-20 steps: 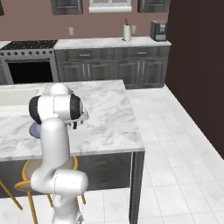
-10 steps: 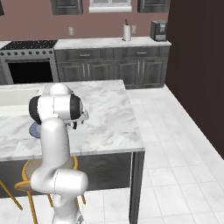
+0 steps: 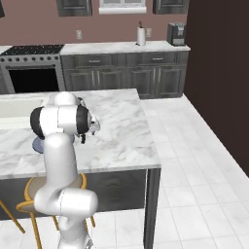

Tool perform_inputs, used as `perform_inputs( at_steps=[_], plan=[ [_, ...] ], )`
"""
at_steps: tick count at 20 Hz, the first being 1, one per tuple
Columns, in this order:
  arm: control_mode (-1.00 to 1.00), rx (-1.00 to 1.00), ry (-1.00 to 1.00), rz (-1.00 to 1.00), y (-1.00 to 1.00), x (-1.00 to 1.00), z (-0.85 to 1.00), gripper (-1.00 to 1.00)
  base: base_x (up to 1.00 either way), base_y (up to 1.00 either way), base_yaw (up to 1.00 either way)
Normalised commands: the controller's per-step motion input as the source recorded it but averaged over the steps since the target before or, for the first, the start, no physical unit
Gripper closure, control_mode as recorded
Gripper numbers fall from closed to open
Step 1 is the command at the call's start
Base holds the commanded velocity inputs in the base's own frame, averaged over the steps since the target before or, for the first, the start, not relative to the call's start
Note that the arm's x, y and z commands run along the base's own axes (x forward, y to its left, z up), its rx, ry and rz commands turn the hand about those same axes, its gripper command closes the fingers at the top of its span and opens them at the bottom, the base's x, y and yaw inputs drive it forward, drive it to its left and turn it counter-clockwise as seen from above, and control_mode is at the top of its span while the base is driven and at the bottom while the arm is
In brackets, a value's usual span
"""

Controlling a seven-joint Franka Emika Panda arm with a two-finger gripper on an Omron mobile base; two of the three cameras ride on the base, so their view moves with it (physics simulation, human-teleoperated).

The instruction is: Retrieve the butter from the fridge and place it on a plate on the dining table. Then retrieve the butter knife by the fridge and place it near the plate.

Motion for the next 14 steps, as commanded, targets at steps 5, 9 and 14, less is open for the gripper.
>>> perform_inputs(
  at_steps=[5,9,14],
  plan=[
    [-1.0,0.07,-0.02,0.0,0.0,-0.25,0.5,-1.0,0.0,0.0,0.0],
    [-1.0,0.07,0.0,0.0,0.0,-0.59,0.74,-1.0,0.0,0.0,0.0],
    [-1.0,0.0,0.0,0.0,0.0,-0.85,0.95,-1.0,0.0,0.0,0.0]
  ],
)
